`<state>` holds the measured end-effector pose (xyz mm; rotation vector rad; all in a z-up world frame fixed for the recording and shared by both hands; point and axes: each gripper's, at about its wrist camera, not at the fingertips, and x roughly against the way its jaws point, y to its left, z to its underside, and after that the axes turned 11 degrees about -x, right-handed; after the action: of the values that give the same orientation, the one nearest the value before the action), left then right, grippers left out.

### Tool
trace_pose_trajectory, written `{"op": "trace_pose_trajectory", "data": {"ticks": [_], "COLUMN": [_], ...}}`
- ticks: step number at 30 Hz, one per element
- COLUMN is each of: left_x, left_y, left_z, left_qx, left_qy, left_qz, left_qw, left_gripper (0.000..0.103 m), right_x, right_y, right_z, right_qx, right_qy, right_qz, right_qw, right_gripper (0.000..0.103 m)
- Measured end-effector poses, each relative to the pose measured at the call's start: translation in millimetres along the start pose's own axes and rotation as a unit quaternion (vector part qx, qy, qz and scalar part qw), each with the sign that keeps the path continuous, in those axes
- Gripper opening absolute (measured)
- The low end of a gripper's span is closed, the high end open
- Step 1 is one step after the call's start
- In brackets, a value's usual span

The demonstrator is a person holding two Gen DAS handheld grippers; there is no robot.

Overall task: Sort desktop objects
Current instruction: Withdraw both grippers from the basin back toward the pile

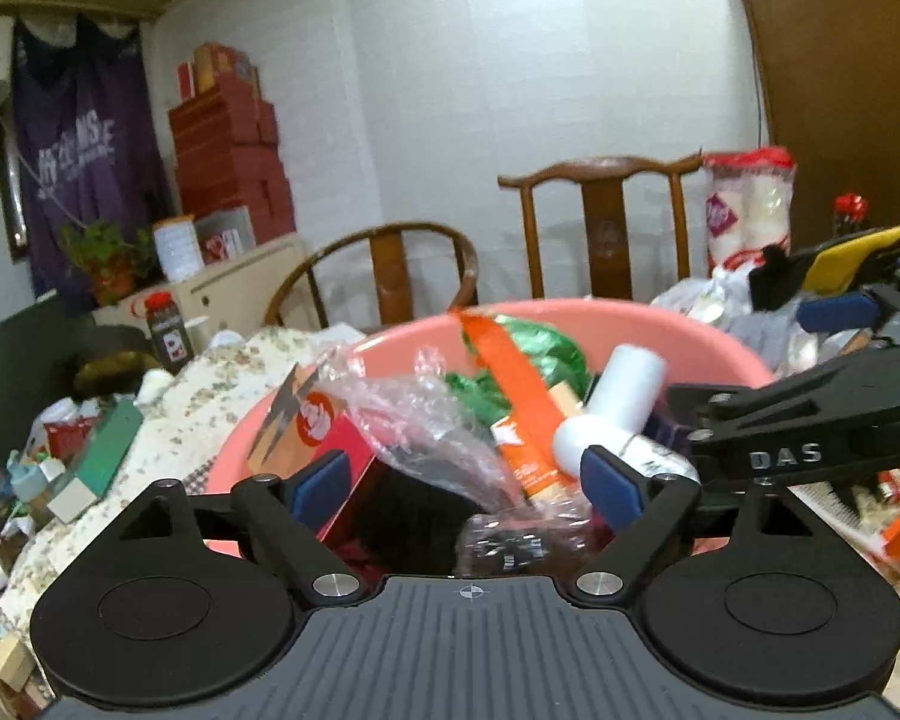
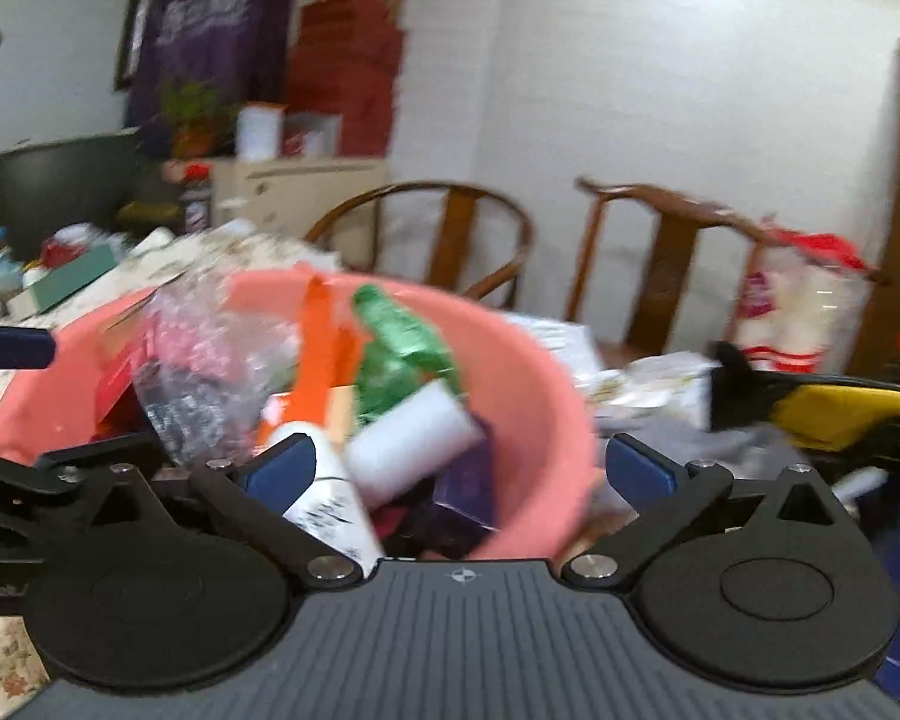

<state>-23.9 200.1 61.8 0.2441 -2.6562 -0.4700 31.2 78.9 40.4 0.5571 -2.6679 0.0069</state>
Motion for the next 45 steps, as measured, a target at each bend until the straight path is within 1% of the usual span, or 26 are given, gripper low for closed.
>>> {"op": "trace_pose_trajectory", "data": {"ticks": [2,3,4,6,8,10,12,14,17,18,21,24,28,30,31,33,35,37,39,43,45], "left_x": [12,18,24,36,48,55,58,55,40,35,19,1,-20,-27,-30,-37,-42,-47,-57,-77,-79], "left_y": [-9,-14,-20,-33,-51,-71,-95,-121,-157,-168,-196,-216,-236,-242,-244,-251,-259,-268,-274,-278,-281], "left_z": [-2,-3,-4,-6,-9,-11,-13,-14,-16,-16,-15,-13,-12,-13,-13,-15,-17,-20,-23,-26,-25], "left_qx": [-0.003,-0.004,-0.007,-0.006,-0.011,-0.019,-0.03,-0.043,-0.068,-0.078,-0.109,-0.135,-0.154,-0.158,-0.159,-0.166,-0.181,-0.196,-0.206,-0.184,-0.184], "left_qy": [-0.016,-0.025,-0.034,-0.054,-0.073,-0.089,-0.1,-0.103,-0.09,-0.083,-0.074,-0.055,-0.04,-0.031,-0.028,-0.019,-0.015,-0.017,-0.009,0.018,0.013], "left_qz": [-0.005,-0.004,0.002,0.023,0.051,0.072,0.101,0.131,0.173,0.178,0.195,0.213,0.228,0.239,0.249,0.267,0.27,0.263,0.259,0.276,0.272], "left_qw": [0.9999,0.9997,0.9994,0.9983,0.996,0.9933,0.9894,0.9852,0.9784,0.9773,0.9719,0.9662,0.9606,0.9577,0.9549,0.9491,0.9456,0.9446,0.9436,0.9433,0.9444], "left_gripper": [0.091,0.093,0.093,0.096,0.097,0.099,0.1,0.1,0.1,0.1,0.101,0.101,0.101,0.101,0.101,0.101,0.101,0.102,0.103,0.102,0.103], "right_x": [15,22,28,44,64,85,106,124,147,153,167,172,173,175,175,170,164,162,159,151,142], "right_y": [-14,-21,-28,-44,-62,-77,-92,-106,-128,-135,-160,-183,-197,-201,-202,-205,-208,-210,-213,-220,-223], "right_z": [4,7,11,23,41,58,76,91,110,114,123,126,132,135,137,138,138,138,137,136,134], "right_qx": [-0.012,-0.021,-0.028,-0.04,-0.046,-0.059,-0.07,-0.073,-0.084,-0.09,-0.122,-0.17,-0.2,-0.205,-0.208,-0.212,-0.217,-0.218,-0.22,-0.228,-0.223], "right_qy": [-0.012,-0.016,-0.018,-0.029,-0.044,-0.072,-0.096,-0.103,-0.106,-0.106,-0.106,-0.088,-0.084,-0.085,-0.084,-0.067,-0.051,-0.049,-0.042,-0.032,-0.024], "right_qz": [0.006,0.019,0.042,0.088,0.115,0.156,0.204,0.239,0.271,0.278,0.286,0.273,0.264,0.252,0.246,0.229,0.222,0.23,0.233,0.231,0.236], "right_qw": [1.0,0.999,0.999,0.995,0.991,0.983,0.972,0.963,0.953,0.95,0.944,0.943,0.94,0.942,0.943,0.948,0.949,0.947,0.946,0.945,0.946], "right_gripper": [0.103,0.103,0.103,0.103,0.103,0.103,0.103,0.103,0.103,0.103,0.103,0.103,0.103,0.103,0.103,0.103,0.103,0.103,0.103,0.103,0.103]}}
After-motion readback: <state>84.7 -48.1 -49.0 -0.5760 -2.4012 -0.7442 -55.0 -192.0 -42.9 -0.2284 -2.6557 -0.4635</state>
